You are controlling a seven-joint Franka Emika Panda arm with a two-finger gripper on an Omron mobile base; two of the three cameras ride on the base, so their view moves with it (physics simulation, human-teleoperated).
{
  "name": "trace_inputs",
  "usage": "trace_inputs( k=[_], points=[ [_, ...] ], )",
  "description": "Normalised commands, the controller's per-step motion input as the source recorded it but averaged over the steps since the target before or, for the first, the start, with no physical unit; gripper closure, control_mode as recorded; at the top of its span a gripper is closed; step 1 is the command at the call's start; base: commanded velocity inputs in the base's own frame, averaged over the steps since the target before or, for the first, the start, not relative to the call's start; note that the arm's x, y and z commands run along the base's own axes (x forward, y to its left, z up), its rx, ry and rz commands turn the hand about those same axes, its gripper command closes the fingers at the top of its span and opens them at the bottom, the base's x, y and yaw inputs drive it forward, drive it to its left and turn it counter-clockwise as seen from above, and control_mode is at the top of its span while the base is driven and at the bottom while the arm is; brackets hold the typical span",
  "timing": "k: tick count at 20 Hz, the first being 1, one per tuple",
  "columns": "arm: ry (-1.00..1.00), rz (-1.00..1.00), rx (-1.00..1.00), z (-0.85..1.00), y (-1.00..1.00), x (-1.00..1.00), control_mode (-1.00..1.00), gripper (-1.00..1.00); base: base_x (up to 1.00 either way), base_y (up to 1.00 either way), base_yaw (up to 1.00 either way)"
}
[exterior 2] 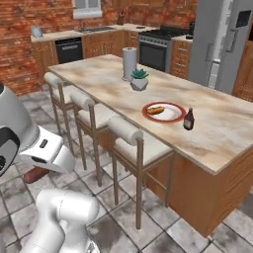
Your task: Move the hot dog bun to the plate on the dining table and place the condiment next to that plate. Then navigate to the fridge and take the sausage and place it on the plate as well.
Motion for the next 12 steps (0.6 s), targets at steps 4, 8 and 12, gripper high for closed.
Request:
trace_inputs(
  k=[4, 8, 12],
  points=[
    [0.00, 0.00, 0.00, 0.00, 0.00, 0.00, 1.00, 1.00, 0.57, 0.84, -0.48],
    [0.00, 0.00, 0.00, 0.00, 0.00, 0.00, 1.00, 1.00, 0.48, 0.74, -0.49],
    [0.00, 0.00, 0.00, 0.00, 0.00, 0.00, 1.00, 1.00, 0.42, 0.57, -0.48]
  ],
)
